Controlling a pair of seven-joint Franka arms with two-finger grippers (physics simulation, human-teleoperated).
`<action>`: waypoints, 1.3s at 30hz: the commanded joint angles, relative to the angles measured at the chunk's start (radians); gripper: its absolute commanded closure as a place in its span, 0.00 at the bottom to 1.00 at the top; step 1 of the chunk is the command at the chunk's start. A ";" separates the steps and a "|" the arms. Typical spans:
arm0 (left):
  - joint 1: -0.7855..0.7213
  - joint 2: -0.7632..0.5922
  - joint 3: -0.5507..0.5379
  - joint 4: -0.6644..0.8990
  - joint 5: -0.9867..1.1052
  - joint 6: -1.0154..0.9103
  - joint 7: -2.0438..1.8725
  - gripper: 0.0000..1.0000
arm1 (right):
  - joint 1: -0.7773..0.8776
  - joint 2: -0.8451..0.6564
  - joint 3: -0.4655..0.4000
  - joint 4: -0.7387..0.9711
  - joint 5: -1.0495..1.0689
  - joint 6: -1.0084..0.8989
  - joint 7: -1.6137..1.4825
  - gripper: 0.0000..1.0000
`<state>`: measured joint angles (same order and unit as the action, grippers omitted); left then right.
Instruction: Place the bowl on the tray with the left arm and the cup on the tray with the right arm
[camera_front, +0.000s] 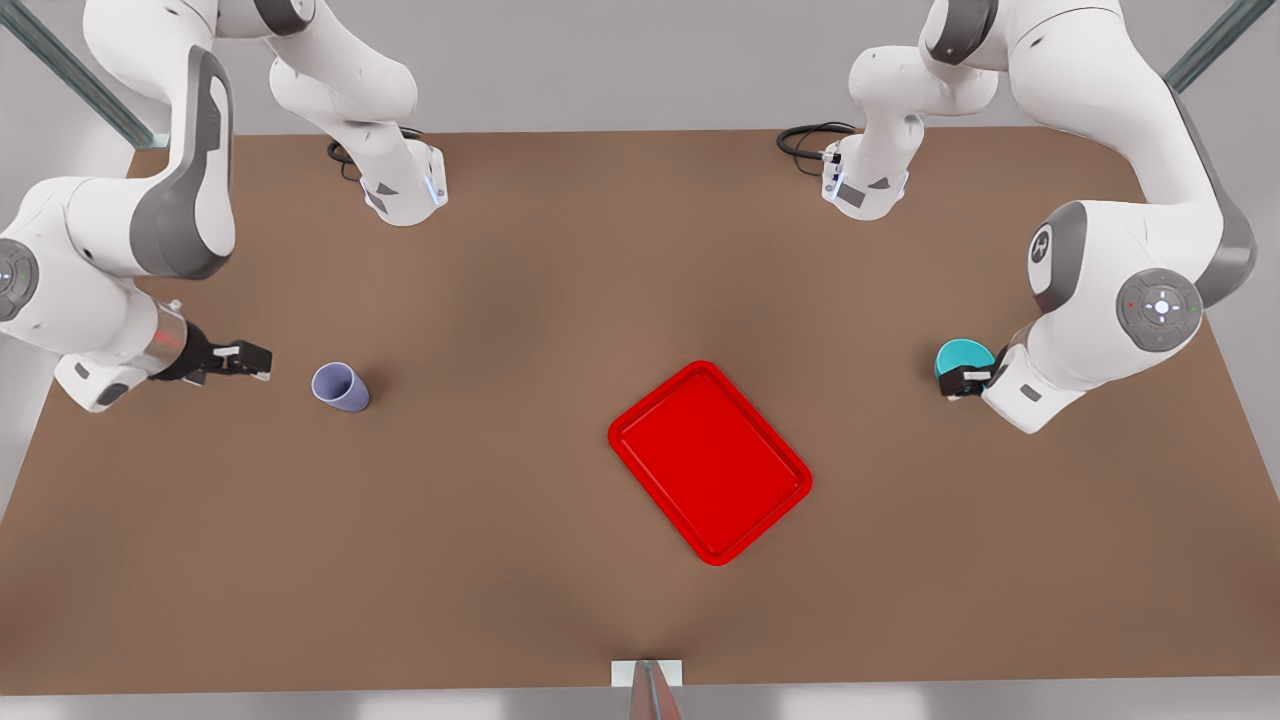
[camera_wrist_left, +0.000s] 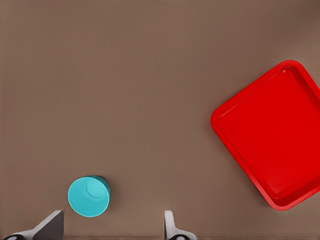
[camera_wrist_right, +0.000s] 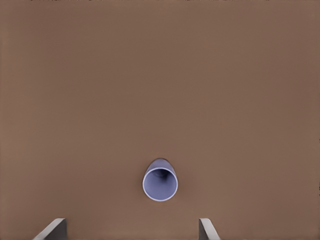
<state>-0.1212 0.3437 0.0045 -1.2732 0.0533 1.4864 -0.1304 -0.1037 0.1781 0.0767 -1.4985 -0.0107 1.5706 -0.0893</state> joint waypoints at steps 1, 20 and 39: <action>0.000 0.000 0.000 0.000 0.003 0.000 0.006 0.00 | -0.002 0.000 0.000 0.000 0.000 -0.003 0.002 0.00; 0.015 0.001 0.440 -0.853 -0.285 0.652 0.761 0.00 | -0.122 -0.045 -0.043 -0.506 0.051 0.371 -0.135 0.00; 0.020 0.140 0.447 -0.874 -0.471 0.750 0.796 0.79 | -0.134 -0.063 -0.041 -0.867 0.052 0.813 -0.159 0.00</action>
<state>-0.1012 0.4832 0.4510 -2.1476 -0.3969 2.2363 0.6654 -0.2358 0.1237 0.0344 -2.3659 0.0428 2.3860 -0.2493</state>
